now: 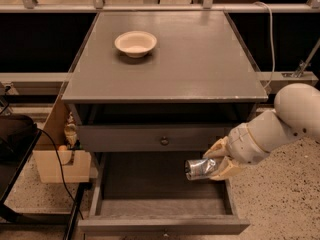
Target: Place redbull can into middle drawer
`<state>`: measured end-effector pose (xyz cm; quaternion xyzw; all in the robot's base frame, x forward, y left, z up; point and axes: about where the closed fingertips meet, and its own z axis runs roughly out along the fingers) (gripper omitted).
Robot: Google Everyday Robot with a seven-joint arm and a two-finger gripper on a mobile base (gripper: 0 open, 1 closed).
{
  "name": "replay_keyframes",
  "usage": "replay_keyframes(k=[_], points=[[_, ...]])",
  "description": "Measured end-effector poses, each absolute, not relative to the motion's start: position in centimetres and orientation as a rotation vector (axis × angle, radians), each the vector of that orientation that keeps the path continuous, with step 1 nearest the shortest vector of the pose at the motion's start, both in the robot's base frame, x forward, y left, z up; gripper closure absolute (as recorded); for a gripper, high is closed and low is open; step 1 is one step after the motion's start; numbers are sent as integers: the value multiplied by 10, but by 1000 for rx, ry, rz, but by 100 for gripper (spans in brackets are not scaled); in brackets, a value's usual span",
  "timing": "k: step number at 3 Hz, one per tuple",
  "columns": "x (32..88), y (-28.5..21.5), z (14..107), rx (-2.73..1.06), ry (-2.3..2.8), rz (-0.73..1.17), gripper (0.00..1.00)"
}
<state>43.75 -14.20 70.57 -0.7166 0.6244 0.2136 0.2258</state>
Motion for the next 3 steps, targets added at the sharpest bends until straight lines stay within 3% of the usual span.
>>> replay_keyframes(k=[3], points=[[445, -139, 642, -1987, 1702, 402, 100]])
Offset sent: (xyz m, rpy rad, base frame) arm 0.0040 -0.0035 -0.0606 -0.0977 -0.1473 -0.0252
